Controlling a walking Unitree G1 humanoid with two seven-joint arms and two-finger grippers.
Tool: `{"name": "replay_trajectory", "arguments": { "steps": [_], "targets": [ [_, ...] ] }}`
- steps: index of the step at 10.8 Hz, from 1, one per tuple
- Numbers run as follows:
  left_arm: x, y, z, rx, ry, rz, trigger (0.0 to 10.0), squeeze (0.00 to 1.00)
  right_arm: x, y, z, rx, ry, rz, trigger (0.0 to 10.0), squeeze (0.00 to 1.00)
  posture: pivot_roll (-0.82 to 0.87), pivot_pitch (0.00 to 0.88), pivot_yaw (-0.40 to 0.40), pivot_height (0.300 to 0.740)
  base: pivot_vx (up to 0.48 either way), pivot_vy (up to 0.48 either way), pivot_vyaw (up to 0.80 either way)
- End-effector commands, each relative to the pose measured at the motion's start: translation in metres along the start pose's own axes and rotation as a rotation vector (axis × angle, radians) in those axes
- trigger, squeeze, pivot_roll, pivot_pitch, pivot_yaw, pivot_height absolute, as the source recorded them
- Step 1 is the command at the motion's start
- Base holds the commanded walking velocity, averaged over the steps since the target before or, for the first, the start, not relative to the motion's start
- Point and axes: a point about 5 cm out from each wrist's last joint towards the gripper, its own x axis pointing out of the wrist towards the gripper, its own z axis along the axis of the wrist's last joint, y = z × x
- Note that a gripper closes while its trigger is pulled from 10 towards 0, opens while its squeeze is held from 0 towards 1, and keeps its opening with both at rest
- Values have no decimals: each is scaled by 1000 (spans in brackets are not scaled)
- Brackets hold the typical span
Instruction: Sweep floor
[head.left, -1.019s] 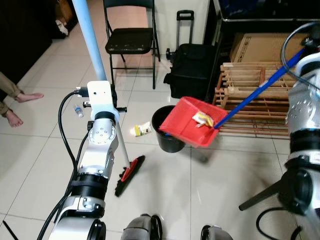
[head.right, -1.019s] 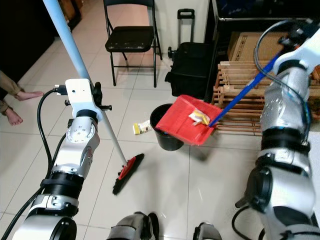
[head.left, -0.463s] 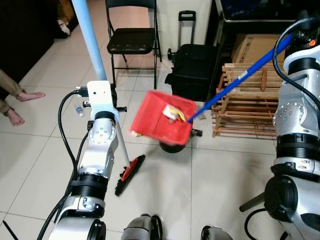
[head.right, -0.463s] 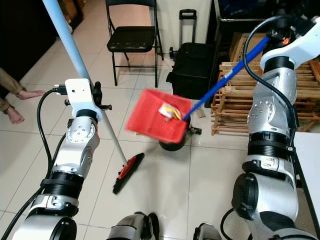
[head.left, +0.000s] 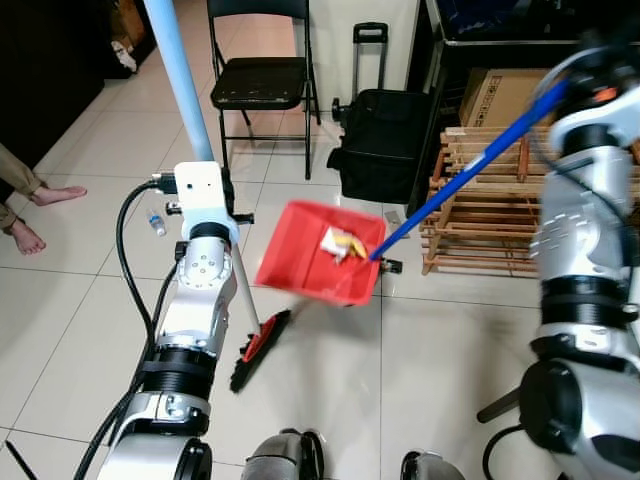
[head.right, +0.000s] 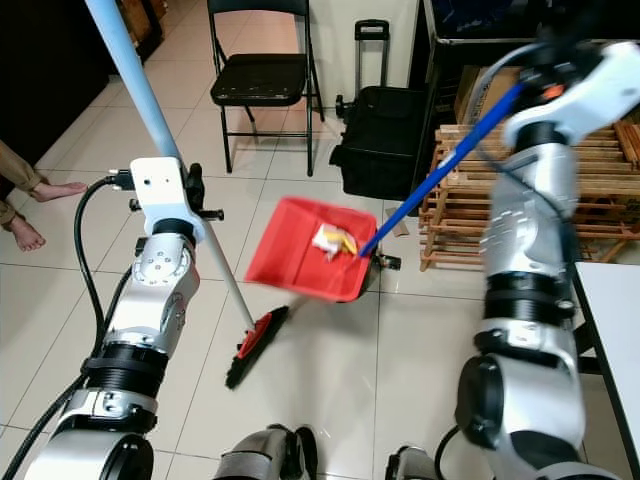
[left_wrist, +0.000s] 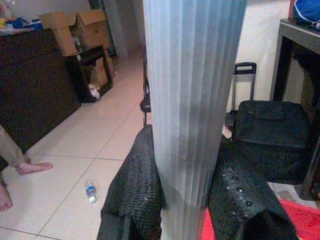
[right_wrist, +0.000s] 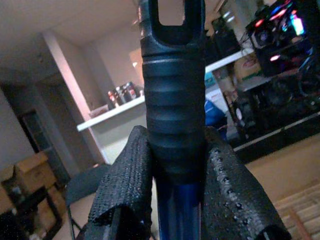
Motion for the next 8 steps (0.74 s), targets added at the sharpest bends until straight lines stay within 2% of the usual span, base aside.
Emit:
{"name": "replay_trajectory", "arguments": {
  "steps": [1,4,8],
  "targets": [
    [4,1,10,19,-50,5,10000,0,0,10,7,16,-33,34,10000,0,6,61,108,740,0,0,0],
    [3,0,9,26,-45,1,10000,0,-2,15,3,22,-17,48,10000,0,5,54,105,740,0,0,0],
    [2,0,7,27,-43,5,10000,0,-3,17,-1,23,-1,55,10000,0,5,39,102,740,253,0,0]
  ]
}}
